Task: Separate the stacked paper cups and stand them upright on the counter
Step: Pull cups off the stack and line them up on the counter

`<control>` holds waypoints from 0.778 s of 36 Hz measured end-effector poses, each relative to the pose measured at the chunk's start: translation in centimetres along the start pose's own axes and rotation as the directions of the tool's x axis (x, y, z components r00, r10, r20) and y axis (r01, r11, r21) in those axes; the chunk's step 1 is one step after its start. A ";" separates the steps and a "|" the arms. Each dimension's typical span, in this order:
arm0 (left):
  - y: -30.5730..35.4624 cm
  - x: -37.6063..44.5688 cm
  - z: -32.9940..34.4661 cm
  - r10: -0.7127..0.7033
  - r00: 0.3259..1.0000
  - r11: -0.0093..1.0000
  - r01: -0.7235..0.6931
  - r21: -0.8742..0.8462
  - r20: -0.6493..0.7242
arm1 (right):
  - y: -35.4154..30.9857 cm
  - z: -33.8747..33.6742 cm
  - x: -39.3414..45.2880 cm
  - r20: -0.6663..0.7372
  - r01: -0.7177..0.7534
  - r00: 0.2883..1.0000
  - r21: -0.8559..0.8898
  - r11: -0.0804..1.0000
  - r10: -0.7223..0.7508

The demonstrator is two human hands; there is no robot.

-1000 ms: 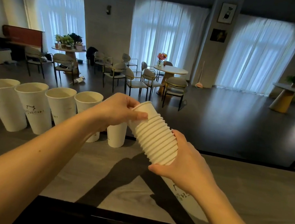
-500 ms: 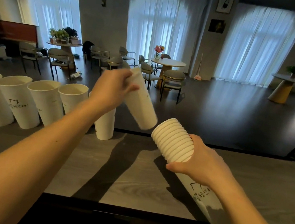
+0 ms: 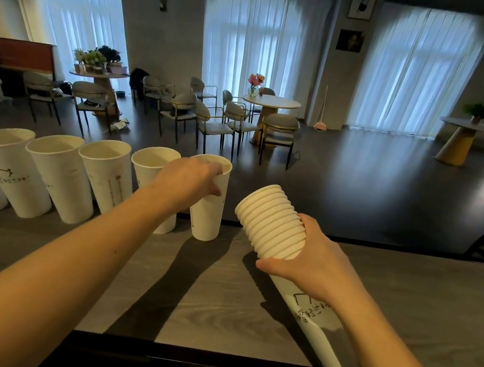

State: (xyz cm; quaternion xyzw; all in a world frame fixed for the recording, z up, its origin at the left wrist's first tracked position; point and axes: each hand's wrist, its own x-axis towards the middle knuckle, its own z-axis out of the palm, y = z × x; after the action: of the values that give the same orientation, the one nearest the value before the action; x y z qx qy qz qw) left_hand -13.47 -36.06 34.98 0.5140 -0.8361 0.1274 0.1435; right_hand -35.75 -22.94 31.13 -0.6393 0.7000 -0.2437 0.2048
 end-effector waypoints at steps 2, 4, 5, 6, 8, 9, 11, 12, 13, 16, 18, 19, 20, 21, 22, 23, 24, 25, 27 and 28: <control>0.0 -0.1 -0.4 0.042 0.991 0.998 -0.049 -0.047 -0.127 | 0.3 0.0 0.0 -0.008 0.010 1.000 0.014 1.000 -0.010; 1.0 -0.6 -1.2 0.057 0.956 0.982 -0.105 -0.154 -0.288 | 0.5 0.1 0.1 -0.016 0.027 1.000 0.027 0.999 -0.026; 1.7 -0.9 -1.7 0.049 0.951 0.960 -0.129 -0.248 -0.307 | 0.5 0.2 0.0 -0.021 0.040 0.999 0.037 0.999 -0.039; 2.6 -1.2 -2.1 0.050 0.959 0.926 -0.148 -0.347 -0.277 | 0.5 0.3 0.1 -0.023 0.053 0.998 0.052 0.997 -0.052; 4.1 -1.7 -2.7 0.110 0.987 0.872 -0.151 -0.466 -0.116 | 0.5 0.4 0.1 -0.020 0.070 0.997 0.079 0.994 -0.068; 4.7 -1.9 -2.9 0.149 0.988 0.852 -0.144 -0.503 -0.030 | 0.5 0.4 0.1 -0.018 0.072 0.997 0.085 0.994 -0.071; 5.2 -2.4 -3.1 0.201 0.973 0.794 -0.092 -0.601 0.116 | 0.5 0.5 0.0 -0.017 0.080 0.997 0.089 0.993 -0.078; 5.3 -2.5 -3.1 0.208 0.964 0.758 -0.051 -0.651 0.166 | 0.6 0.6 0.0 -0.016 0.084 0.996 0.088 0.993 -0.083; 5.3 -2.5 -3.1 0.199 0.960 0.721 -0.006 -0.693 0.199 | 0.6 0.5 -0.1 -0.012 0.088 0.996 0.084 0.993 -0.088; 5.0 -2.5 -3.0 0.166 0.953 0.571 0.118 -0.813 0.254 | 0.7 0.2 -0.1 -0.011 0.107 0.994 0.066 0.992 -0.107; 4.8 -2.3 -3.1 0.141 0.947 0.507 0.182 -0.842 0.289 | 0.6 -0.2 -0.1 -0.004 0.120 0.993 0.056 0.991 -0.120; 4.8 -2.3 -3.3 0.120 0.946 0.497 0.204 -0.843 0.300 | 0.6 -0.4 -0.2 0.006 0.124 0.992 0.055 0.991 -0.125; 4.9 -2.2 -3.5 0.092 0.948 0.497 0.221 -0.839 0.304 | 0.6 -0.6 -0.2 0.017 0.125 0.992 0.058 0.991 -0.126; 5.0 -2.1 -3.8 0.055 0.953 0.503 0.232 -0.833 0.299 | 0.7 -0.8 -0.2 0.026 0.127 0.991 0.060 0.990 -0.129; 5.1 -2.0 -4.1 0.011 0.958 0.511 0.242 -0.825 0.287 | 0.8 -1.0 -0.3 0.034 0.130 0.991 0.060 0.990 -0.132; 5.0 -1.9 -4.4 -0.037 0.962 0.517 0.249 -0.819 0.270 | 1.0 -1.2 -0.4 0.038 0.132 0.990 0.057 0.990 -0.134; 5.0 -1.7 -4.9 -0.084 0.967 0.518 0.250 -0.818 0.242 | 1.2 -1.5 -0.5 0.042 0.132 0.990 0.049 0.990 -0.134; 4.8 -1.5 -5.4 -0.135 0.970 0.523 0.244 -0.817 0.202 | 1.6 -1.8 -0.6 0.041 0.128 0.991 0.041 0.991 -0.129; 4.3 -1.0 -6.5 -0.249 0.967 0.544 0.190 -0.817 0.059 | 2.3 -2.5 -0.8 0.042 0.096 0.994 0.033 0.995 -0.097; 4.1 -0.7 -7.2 -0.295 0.955 0.566 0.148 -0.811 -0.031 | 2.7 -2.9 -1.0 0.040 0.070 0.997 0.032 0.997 -0.071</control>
State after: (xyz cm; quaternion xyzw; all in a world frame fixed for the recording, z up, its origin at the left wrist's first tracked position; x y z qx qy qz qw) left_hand -16.04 -31.08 41.17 0.4832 -0.7173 -0.2389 0.4415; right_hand -39.57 -21.58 31.77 -0.6652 0.6690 -0.2480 0.2201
